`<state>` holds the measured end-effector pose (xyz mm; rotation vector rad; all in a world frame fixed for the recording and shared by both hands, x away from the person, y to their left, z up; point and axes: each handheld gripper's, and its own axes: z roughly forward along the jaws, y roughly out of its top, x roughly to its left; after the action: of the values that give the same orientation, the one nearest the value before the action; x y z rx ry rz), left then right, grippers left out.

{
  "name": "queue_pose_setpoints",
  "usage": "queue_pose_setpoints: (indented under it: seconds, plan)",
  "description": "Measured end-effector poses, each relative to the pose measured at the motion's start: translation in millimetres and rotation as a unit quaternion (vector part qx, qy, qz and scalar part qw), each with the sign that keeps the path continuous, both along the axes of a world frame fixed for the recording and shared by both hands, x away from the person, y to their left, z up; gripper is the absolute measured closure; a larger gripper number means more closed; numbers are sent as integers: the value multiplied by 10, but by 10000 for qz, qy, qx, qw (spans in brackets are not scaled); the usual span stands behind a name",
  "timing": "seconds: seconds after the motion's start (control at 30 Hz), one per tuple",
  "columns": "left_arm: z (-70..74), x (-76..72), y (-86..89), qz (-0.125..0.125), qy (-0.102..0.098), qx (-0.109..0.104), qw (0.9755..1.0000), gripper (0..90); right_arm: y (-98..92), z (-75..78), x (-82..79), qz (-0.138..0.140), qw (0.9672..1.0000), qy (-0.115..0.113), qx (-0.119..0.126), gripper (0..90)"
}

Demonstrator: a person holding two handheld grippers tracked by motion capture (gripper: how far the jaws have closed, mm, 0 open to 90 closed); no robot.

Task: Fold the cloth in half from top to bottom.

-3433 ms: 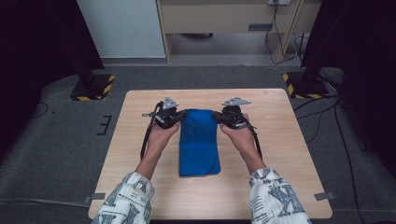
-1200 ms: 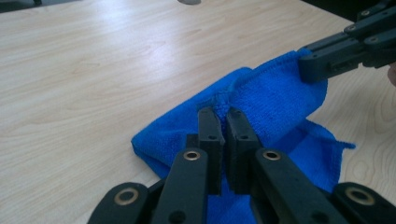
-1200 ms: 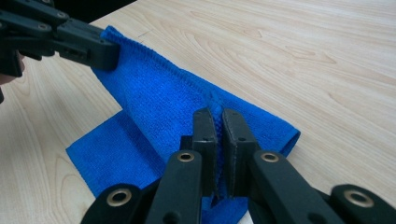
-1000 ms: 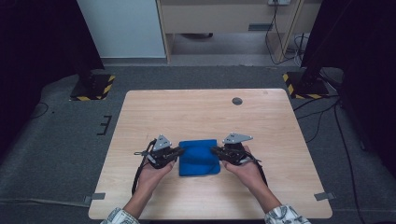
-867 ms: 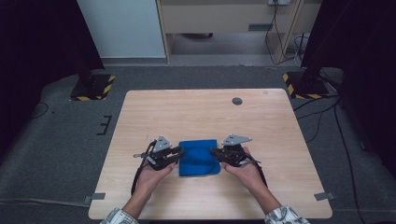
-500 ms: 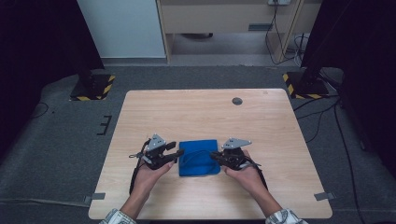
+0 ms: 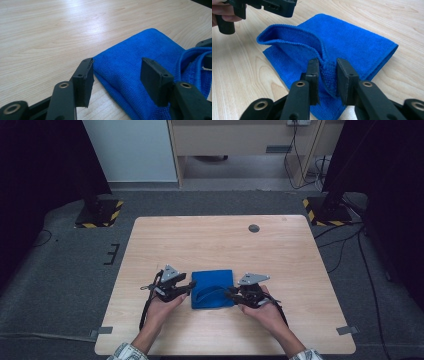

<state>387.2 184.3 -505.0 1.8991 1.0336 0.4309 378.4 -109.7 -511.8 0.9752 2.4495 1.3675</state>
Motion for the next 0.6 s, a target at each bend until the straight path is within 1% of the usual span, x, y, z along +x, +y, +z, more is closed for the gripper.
queue_pose_setpoints:
  seconds: [0.07,0.1,0.2,0.3,0.47,0.6]
  plan:
    - [-14,-16,-16,-22,15,39,10000,432,-8,-6,-22,-12,10000,51,-30,664]
    - [-22,-26,-24,-40,12,67,10000,432,-8,-6,-22,-12,10000,51,-30,664]
    - [-43,-45,-63,-131,22,167,9998,420,-20,-13,-44,-35,10000,65,-63,627]
    - [-56,-64,-97,-158,28,217,9996,401,-31,-23,-66,-45,9999,98,-87,592]
    - [-60,-89,-112,-127,-3,315,9994,359,-33,-50,-106,-47,9997,173,-168,520]
    - [-86,-106,-121,-96,65,389,9992,295,-29,-65,-141,-11,9995,190,-245,440]
